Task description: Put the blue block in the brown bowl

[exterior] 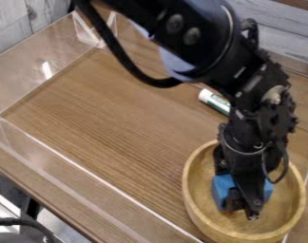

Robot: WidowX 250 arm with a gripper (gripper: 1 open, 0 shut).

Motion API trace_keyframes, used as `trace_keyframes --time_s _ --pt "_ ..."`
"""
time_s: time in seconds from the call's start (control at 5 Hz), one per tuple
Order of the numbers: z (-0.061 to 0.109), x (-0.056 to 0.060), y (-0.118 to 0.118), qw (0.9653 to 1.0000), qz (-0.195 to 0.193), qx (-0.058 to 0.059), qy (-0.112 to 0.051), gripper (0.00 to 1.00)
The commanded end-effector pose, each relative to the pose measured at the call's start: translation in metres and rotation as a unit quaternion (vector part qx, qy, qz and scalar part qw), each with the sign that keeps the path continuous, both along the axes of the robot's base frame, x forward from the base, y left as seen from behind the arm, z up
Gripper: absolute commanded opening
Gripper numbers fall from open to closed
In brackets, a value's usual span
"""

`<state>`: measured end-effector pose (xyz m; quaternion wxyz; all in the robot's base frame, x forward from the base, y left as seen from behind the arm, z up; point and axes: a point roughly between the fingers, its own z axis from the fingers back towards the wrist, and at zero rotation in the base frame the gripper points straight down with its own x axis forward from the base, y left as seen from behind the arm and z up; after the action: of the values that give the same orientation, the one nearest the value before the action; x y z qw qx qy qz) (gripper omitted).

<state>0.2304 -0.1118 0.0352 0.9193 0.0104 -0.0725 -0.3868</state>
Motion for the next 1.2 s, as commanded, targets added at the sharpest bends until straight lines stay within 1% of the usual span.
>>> trace_keyframes --time_s 0.0,0.4,0.6,0.8,1.0 --pt "0.016 0.007 0.002 0.9998 -0.002 -0.007 -0.020 0.00" --pt "0.026 0.008 0.007 0.9999 -0.002 0.001 -0.015 0.00" --pt "0.033 0.010 0.008 0.9999 0.003 0.003 -0.016 0.00" --pt "0.038 0.010 0.010 0.9999 0.009 0.002 -0.014 0.00" --pt "0.040 0.009 0.010 0.9997 0.019 -0.002 -0.015 0.00"
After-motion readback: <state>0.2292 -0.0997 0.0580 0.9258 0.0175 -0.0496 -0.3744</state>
